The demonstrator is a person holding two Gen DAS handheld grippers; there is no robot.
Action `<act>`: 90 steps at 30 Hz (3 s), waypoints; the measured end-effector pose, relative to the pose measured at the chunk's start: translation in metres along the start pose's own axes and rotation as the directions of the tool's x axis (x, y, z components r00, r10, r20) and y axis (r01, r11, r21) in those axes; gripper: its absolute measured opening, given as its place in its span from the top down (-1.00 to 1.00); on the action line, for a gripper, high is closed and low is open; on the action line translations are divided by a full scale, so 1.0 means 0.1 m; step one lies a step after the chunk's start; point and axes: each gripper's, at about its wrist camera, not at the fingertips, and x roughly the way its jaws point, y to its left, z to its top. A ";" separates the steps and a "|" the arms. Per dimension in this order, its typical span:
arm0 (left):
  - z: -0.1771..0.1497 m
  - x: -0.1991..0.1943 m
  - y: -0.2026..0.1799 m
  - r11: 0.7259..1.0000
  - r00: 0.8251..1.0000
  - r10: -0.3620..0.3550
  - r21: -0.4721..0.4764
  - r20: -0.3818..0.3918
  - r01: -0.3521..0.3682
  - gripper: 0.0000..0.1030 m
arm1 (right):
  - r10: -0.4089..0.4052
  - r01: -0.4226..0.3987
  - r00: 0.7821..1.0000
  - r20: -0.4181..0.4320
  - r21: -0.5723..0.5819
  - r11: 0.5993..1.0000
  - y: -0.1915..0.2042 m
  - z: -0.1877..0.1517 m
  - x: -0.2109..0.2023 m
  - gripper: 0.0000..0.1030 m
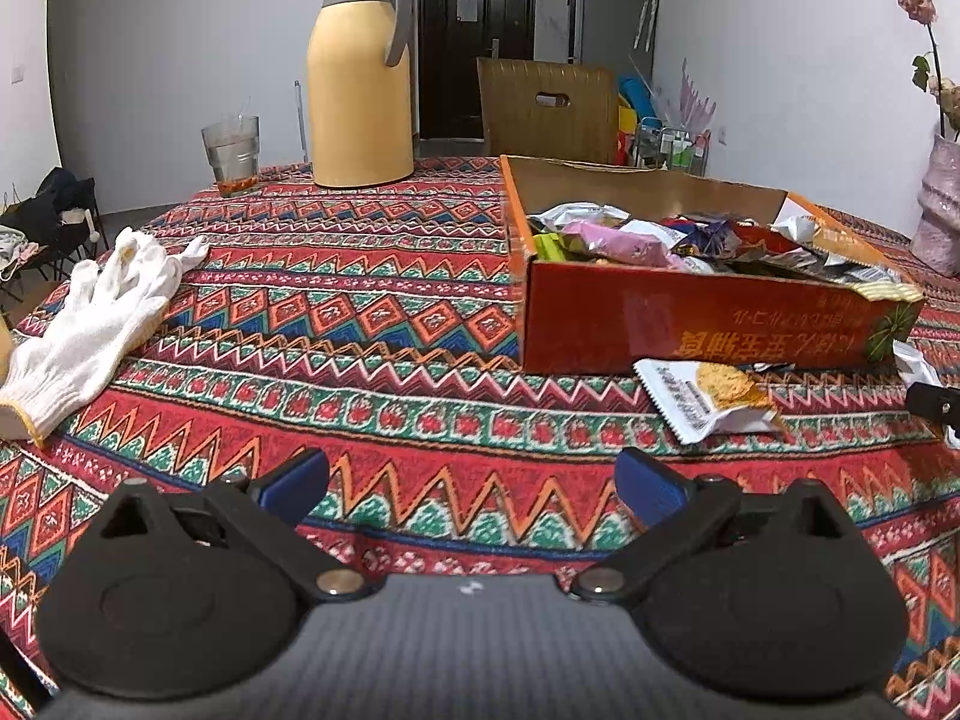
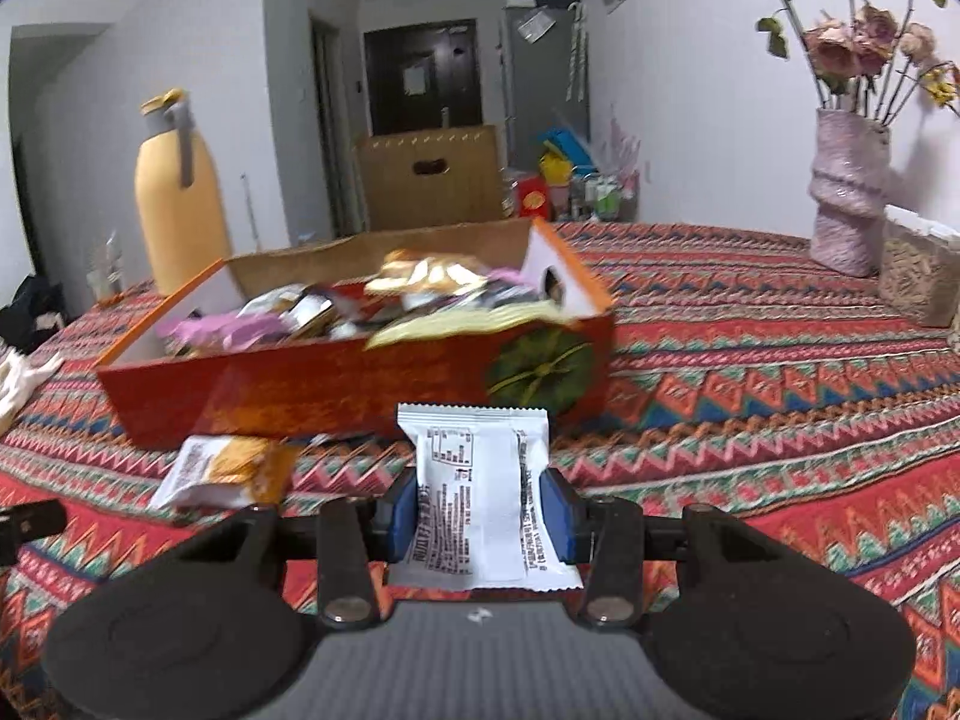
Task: Organize snacks
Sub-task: 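Grasp the white oat-crisp pack with the left gripper while the right holds the wrapper, then carry the oat-crisp pack and white wrapper over the orange box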
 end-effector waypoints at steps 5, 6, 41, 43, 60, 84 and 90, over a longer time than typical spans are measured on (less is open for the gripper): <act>0.16 -0.03 -0.18 1.000 1.000 -0.009 0.016 0.007 0.009 -1.00 | -0.003 0.002 1.000 0.018 0.045 0.999 -0.15 0.02 0.09 0.18; 0.20 -0.02 -0.24 1.000 1.000 -0.013 0.020 0.007 0.012 -1.00 | -0.001 0.000 1.000 0.022 0.051 0.999 -0.16 0.02 0.10 0.18; 0.36 0.75 -1.27 0.999 0.983 -0.017 0.045 -0.185 0.025 -0.60 | 0.018 -0.022 0.998 0.059 0.072 0.997 -0.17 -0.09 0.12 0.17; 0.34 0.72 -1.29 0.998 0.983 -0.029 0.045 -0.182 0.037 -0.51 | 0.019 -0.023 0.998 0.060 0.073 0.997 -0.17 -0.09 0.11 0.17; 0.28 0.33 -1.20 0.994 0.989 -0.087 0.061 -0.118 0.095 -0.30 | 0.021 -0.026 0.995 0.097 0.042 0.999 -0.12 -0.10 0.04 0.17; 0.90 -0.22 -1.00 0.992 0.983 -0.123 0.049 0.140 0.117 -0.32 | 0.086 -0.076 0.957 0.278 -0.047 0.996 0.21 0.50 -0.41 0.17; 1.08 -0.16 -0.92 0.995 0.979 -0.103 0.020 0.178 0.101 -0.33 | 0.086 -0.071 0.950 0.300 -0.058 0.996 0.27 0.70 -0.29 0.17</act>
